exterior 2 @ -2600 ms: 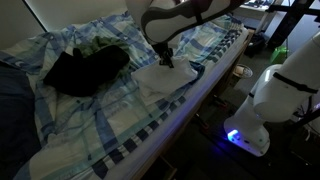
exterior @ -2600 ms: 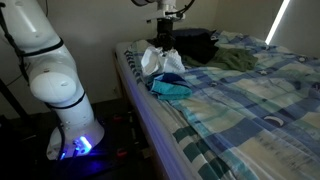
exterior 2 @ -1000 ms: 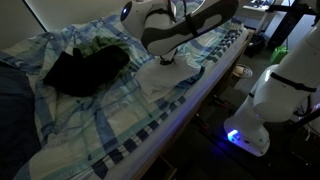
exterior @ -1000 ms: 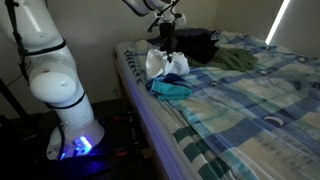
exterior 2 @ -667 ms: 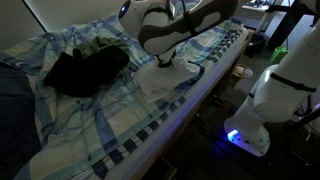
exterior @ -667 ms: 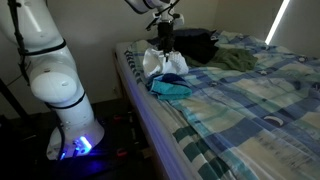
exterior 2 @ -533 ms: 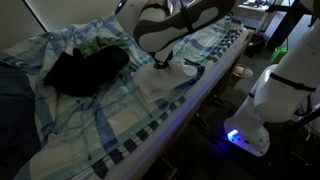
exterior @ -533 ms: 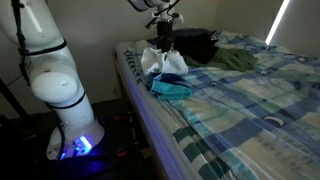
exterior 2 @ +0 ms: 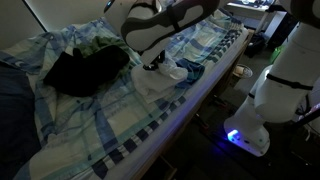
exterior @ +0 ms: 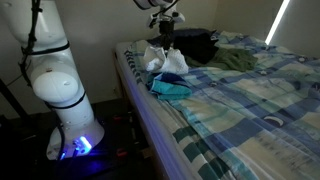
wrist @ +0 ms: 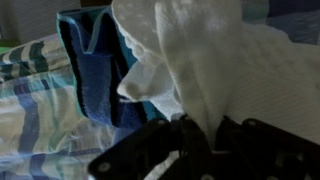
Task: Move the white cloth to the right side of the bed
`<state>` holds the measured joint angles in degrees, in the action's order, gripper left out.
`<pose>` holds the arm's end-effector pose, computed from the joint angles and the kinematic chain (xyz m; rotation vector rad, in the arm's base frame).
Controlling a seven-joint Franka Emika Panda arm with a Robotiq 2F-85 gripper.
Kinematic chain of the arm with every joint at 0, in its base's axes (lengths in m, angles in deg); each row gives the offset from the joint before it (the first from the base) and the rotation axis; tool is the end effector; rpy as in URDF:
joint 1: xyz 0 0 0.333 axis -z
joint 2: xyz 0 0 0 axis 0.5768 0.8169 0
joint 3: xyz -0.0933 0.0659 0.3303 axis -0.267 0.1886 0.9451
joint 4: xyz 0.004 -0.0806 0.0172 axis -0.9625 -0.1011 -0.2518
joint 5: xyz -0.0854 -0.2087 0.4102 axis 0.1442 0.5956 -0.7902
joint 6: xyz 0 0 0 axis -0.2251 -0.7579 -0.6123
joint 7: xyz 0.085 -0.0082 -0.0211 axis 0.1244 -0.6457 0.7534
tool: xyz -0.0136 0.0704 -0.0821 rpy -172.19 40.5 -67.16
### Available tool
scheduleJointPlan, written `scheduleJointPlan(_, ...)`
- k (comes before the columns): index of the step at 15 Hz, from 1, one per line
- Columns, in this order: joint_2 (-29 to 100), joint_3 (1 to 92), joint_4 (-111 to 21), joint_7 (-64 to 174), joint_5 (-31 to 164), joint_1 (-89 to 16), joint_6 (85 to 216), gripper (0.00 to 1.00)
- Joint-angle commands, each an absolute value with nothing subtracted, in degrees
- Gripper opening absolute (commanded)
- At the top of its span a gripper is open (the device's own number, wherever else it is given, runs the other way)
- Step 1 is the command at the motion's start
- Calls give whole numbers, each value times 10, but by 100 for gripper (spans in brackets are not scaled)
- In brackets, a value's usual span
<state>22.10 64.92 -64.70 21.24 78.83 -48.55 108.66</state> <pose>0.5379 0.2515 0.4239 2.7032 -0.1536 -0.2627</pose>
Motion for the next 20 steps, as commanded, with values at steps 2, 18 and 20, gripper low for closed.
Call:
scheduleJointPlan(2, 274, 636, -599, 142, 794, -493, 1068, 3)
scheduleJointPlan(18, 367, 613, -507, 67, 759, -521, 1069, 3)
scheduleJointPlan(20, 376, 612, -502, 63, 758, -524, 1074, 3)
